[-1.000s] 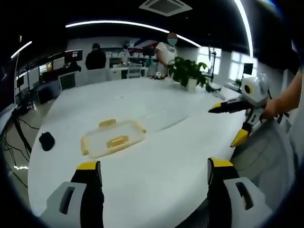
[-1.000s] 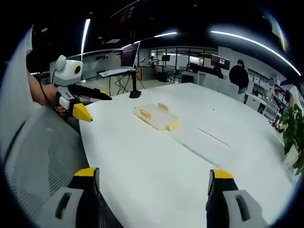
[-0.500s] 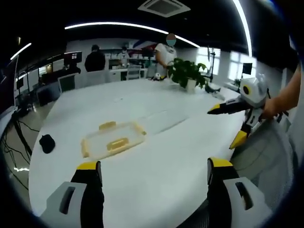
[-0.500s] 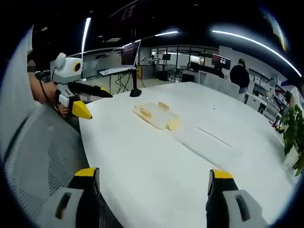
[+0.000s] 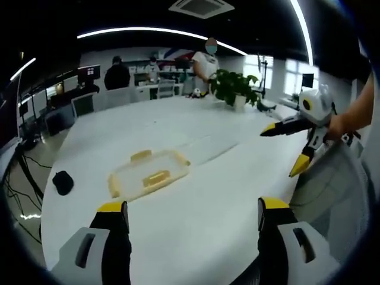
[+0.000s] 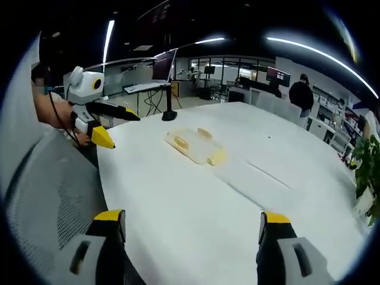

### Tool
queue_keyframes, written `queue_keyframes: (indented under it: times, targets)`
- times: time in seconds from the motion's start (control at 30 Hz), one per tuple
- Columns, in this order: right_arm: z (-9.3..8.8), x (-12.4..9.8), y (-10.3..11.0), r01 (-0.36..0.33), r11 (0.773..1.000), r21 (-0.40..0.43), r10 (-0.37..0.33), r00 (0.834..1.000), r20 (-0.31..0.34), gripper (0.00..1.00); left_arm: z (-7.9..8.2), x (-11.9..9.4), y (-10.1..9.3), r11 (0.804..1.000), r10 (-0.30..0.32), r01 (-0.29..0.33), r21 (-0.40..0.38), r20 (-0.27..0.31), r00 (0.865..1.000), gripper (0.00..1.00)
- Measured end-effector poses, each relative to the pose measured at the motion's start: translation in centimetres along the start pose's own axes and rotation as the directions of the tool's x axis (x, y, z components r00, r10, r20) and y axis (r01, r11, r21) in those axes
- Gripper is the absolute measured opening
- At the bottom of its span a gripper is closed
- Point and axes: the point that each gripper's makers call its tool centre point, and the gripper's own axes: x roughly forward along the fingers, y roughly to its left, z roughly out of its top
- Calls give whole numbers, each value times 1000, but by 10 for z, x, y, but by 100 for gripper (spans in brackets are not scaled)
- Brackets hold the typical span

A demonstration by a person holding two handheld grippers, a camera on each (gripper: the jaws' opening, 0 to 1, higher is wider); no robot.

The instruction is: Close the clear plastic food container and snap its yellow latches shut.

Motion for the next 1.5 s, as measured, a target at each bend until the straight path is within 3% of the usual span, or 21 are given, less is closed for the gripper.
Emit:
queue_keyframes:
  times: [0.33,0.8,1.2,1.33,1.5]
  targets:
    - [16,10,-8,-18,997,-68,18,1000,-5,91,1,5,16,999,-17,18,51,-27,999,86]
    - [34,28,-13,-55,990,-131,54,998,-11,86,-1,18,32,990,-79,89,112,-94,992,82]
    - [44,49,-20,-93,974,-207,81,995,-66,85,-5,27,48,972,-105,133,192,-152,983,80]
    - [50,58,-23,-106,965,-241,90,993,-77,85,-13,28,57,944,-113,171,281,-211,971,78]
    - [54,70,-24,-144,947,-287,119,987,-104,86,-12,30,64,941,-127,188,282,-220,967,78]
